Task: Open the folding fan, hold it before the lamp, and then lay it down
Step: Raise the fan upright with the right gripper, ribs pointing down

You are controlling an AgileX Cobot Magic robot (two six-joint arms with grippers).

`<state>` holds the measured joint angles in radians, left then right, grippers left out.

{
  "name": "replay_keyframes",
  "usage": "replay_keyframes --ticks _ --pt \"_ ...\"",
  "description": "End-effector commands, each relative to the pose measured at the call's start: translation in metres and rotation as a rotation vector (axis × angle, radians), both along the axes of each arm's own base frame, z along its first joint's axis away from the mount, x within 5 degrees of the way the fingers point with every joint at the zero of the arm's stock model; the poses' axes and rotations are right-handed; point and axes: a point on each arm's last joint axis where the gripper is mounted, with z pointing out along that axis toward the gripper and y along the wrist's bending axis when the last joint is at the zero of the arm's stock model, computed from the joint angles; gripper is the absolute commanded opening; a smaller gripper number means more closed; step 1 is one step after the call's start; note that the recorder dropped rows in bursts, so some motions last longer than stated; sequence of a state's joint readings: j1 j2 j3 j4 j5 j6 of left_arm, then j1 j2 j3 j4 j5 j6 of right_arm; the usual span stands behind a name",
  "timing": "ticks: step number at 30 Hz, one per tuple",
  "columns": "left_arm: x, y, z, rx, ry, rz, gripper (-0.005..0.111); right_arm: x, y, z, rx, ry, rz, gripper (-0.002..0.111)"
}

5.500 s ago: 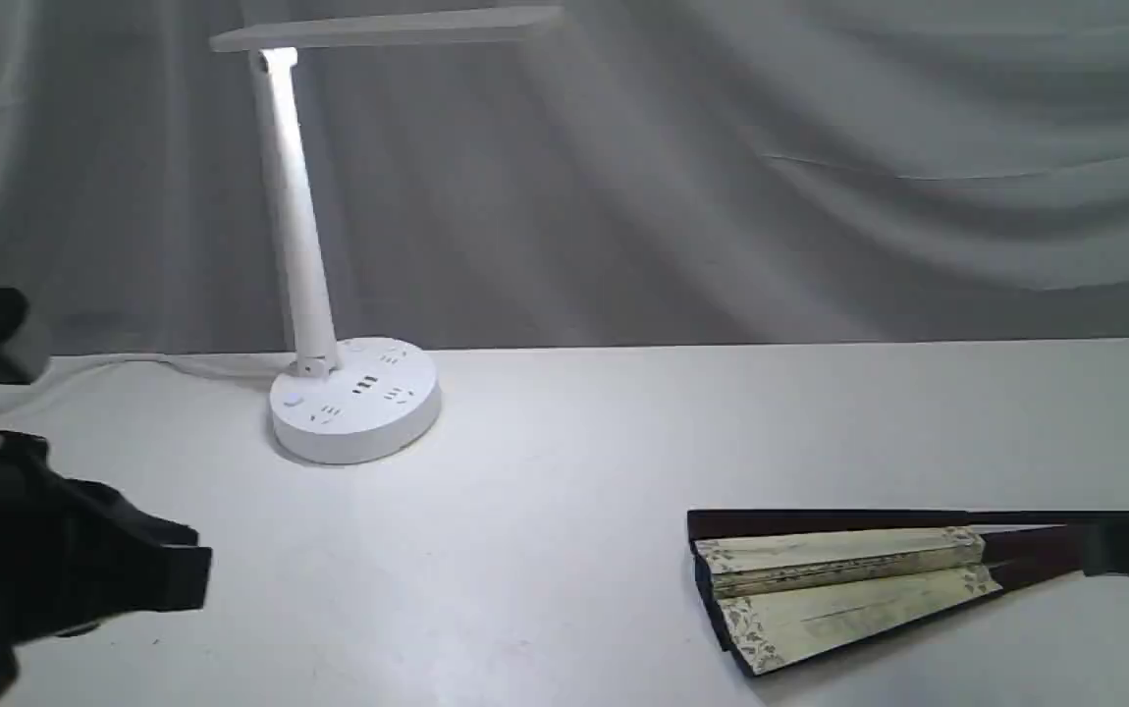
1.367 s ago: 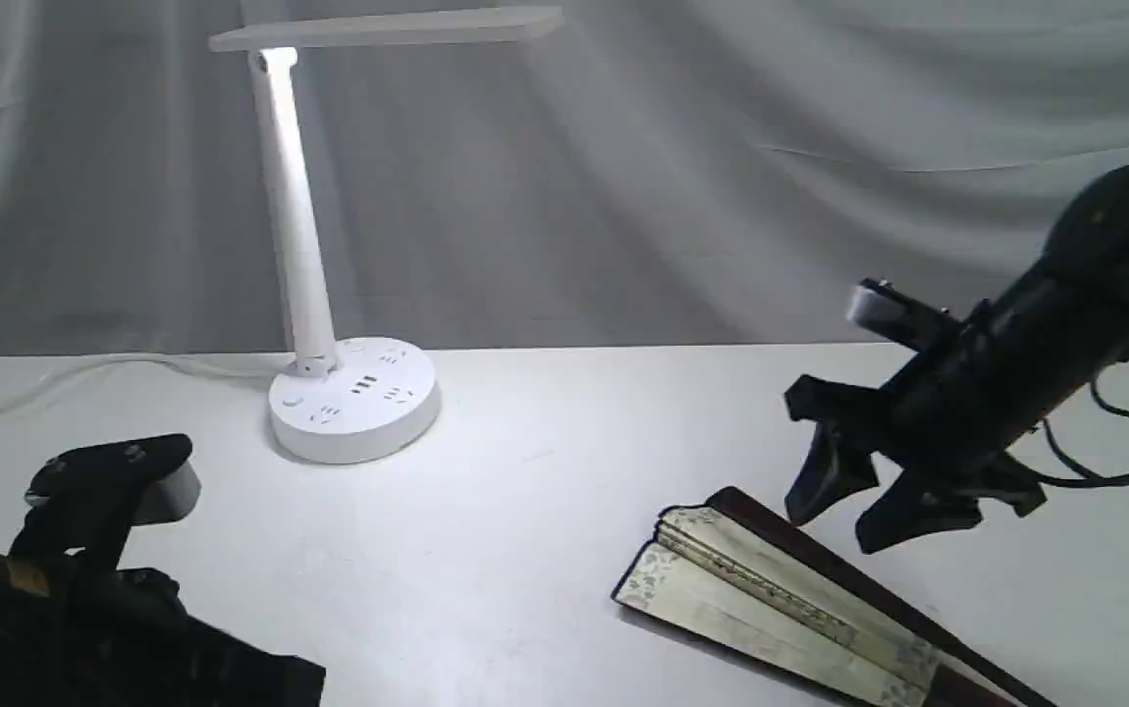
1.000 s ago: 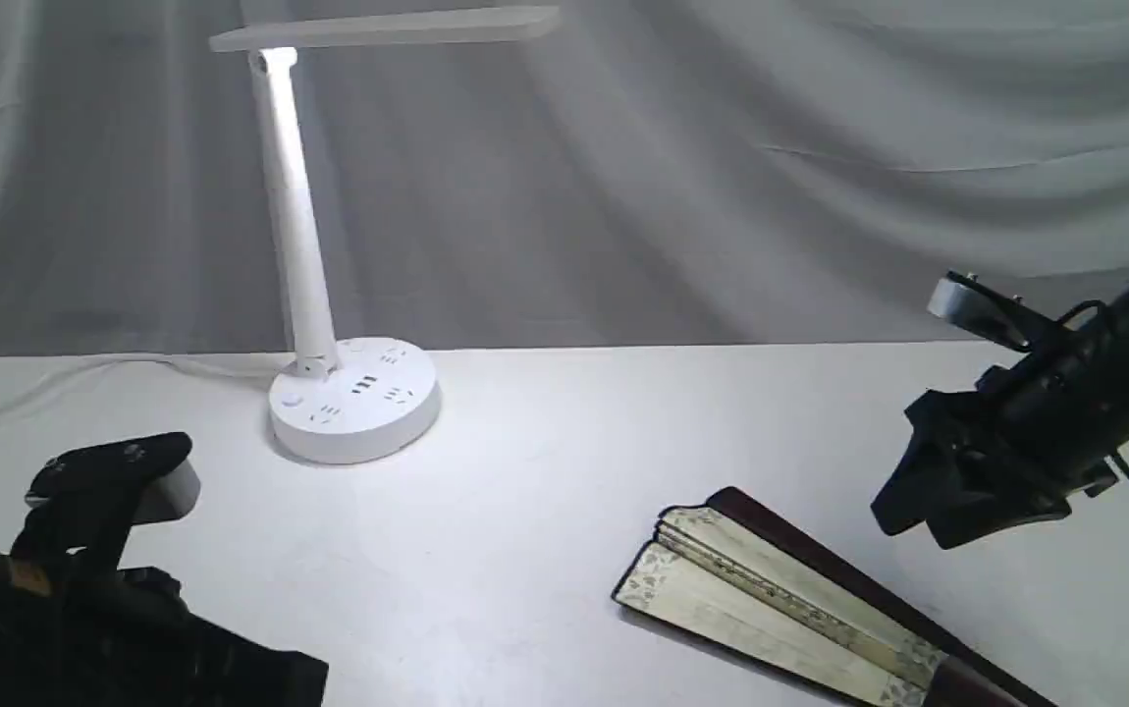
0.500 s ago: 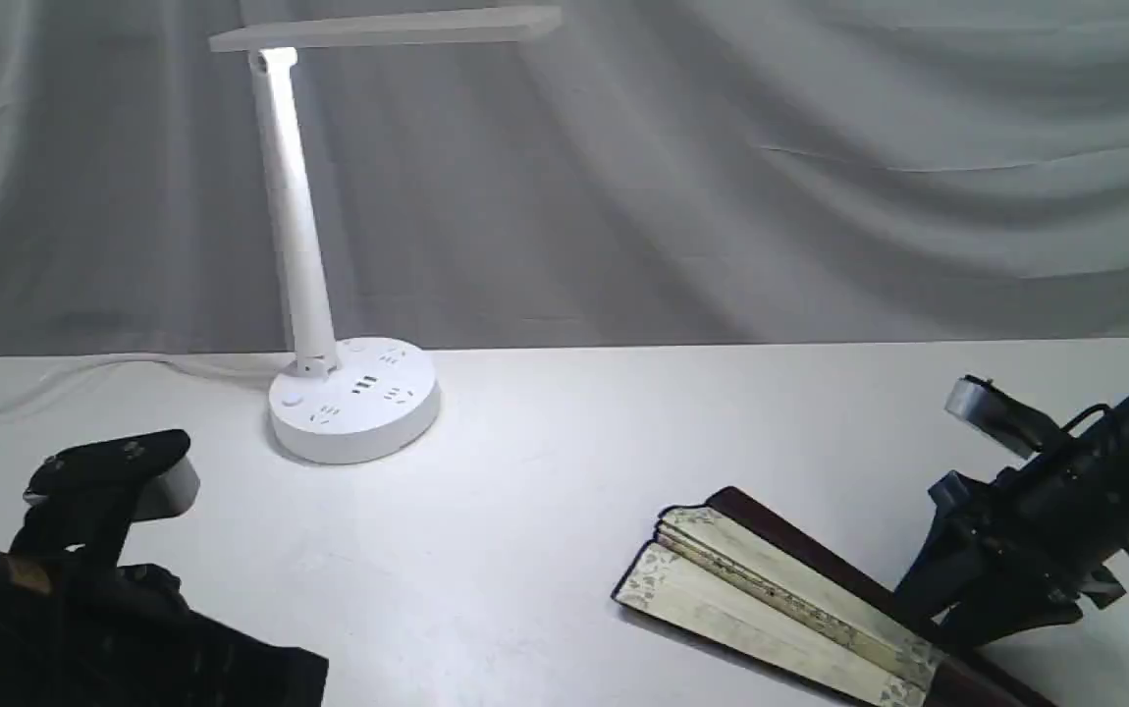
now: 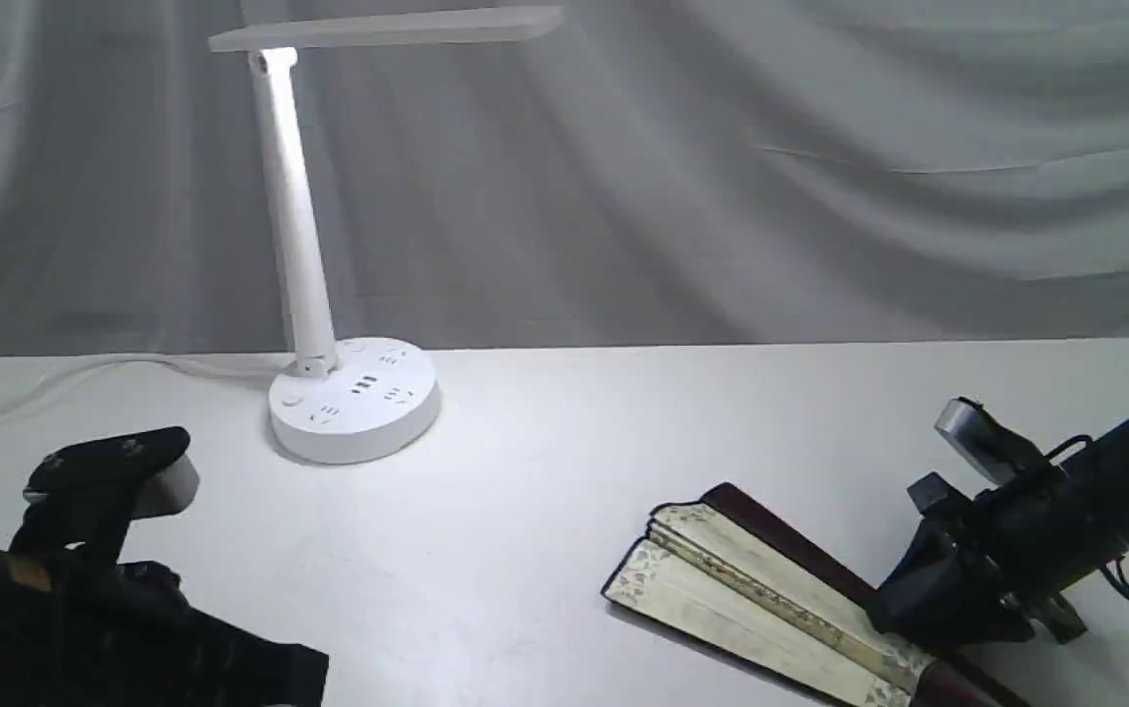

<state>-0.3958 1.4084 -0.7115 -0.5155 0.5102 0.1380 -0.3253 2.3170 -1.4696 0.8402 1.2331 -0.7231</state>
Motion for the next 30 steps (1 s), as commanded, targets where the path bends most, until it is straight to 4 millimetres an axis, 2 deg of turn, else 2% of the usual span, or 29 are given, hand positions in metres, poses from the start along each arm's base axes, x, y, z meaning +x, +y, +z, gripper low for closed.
replay_keyframes --ticks 1,5,7,14,19,24,30 --pt "0.001 0.0 0.001 -0.008 -0.01 0.015 0.006 -0.001 -0.001 -0.004 -0.003 -0.003 -0.003 0.023" --pt "0.001 0.0 0.001 -0.008 -0.01 0.015 0.006 0.002 0.001 -0.002 0.028 -0.015 -0.034 0.005" --pt "0.001 0.0 0.001 -0.008 -0.01 0.015 0.006 0.004 0.002 0.0 0.055 -0.024 -0.062 0.0" --pt "0.002 0.0 0.001 -0.005 -0.019 0.012 0.006 0.014 0.007 0.009 0.156 -0.073 -0.157 0.0" --pt "0.004 0.0 0.002 -0.007 -0.04 0.022 0.006 0.016 0.009 0.012 0.183 -0.038 -0.211 0.0" --pt "0.004 0.0 0.002 -0.007 -0.041 0.023 0.006 0.012 0.022 0.018 0.221 -0.063 -0.203 0.0" --pt "0.004 0.0 0.002 -0.006 -0.046 0.024 0.006 0.002 0.029 0.024 0.286 -0.06 -0.26 0.0"
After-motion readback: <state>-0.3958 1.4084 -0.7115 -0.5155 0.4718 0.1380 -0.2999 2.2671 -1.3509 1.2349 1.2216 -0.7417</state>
